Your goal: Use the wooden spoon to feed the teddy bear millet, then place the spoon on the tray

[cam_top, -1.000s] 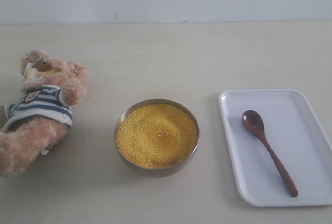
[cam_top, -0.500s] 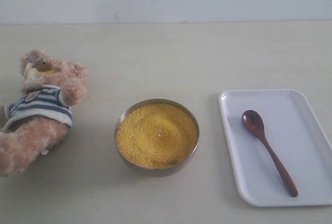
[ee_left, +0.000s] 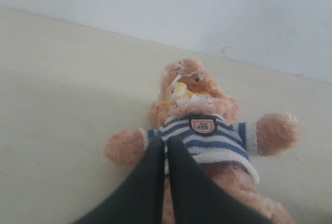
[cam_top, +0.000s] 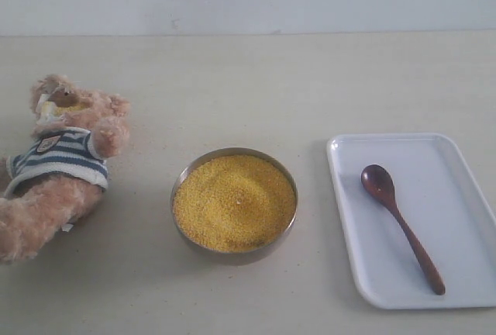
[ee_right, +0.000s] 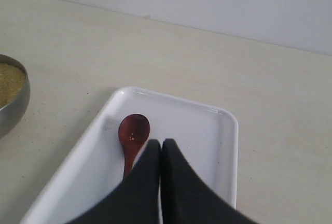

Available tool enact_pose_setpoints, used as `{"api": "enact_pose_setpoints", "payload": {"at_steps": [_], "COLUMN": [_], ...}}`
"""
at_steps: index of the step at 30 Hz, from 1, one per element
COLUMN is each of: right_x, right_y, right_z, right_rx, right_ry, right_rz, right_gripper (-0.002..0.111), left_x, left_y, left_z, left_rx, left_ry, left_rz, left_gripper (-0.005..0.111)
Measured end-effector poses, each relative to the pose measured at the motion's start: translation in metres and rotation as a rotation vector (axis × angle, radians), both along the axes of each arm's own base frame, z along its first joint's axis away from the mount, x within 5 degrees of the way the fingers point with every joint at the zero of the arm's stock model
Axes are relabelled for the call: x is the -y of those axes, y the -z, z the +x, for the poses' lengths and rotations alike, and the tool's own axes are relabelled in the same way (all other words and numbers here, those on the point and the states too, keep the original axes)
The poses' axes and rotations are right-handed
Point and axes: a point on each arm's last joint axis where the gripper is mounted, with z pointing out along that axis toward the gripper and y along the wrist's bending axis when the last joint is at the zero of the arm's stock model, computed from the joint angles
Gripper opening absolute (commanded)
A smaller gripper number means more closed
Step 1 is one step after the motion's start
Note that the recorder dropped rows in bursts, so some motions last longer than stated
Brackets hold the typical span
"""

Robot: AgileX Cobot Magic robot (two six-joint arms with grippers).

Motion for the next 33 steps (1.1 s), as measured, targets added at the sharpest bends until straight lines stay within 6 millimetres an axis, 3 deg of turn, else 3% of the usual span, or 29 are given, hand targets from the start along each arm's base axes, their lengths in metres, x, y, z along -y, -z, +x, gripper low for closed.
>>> {"api": "enact_pose_setpoints", "payload": {"at_steps": [33], "right_x": [0.003], "right_y": [0.0007], "right_z": [0.0005], "right_rx": [-0.006], "right_ry": [0.057], "right_rz": [-0.004], "right_gripper": [0.0], "left_x": [0.0], "left_y": [0.0], "left_z": [0.0], "left_rx": [0.0], "left_ry": [0.0], "left_rz": [0.0], "left_gripper": [0.004]}}
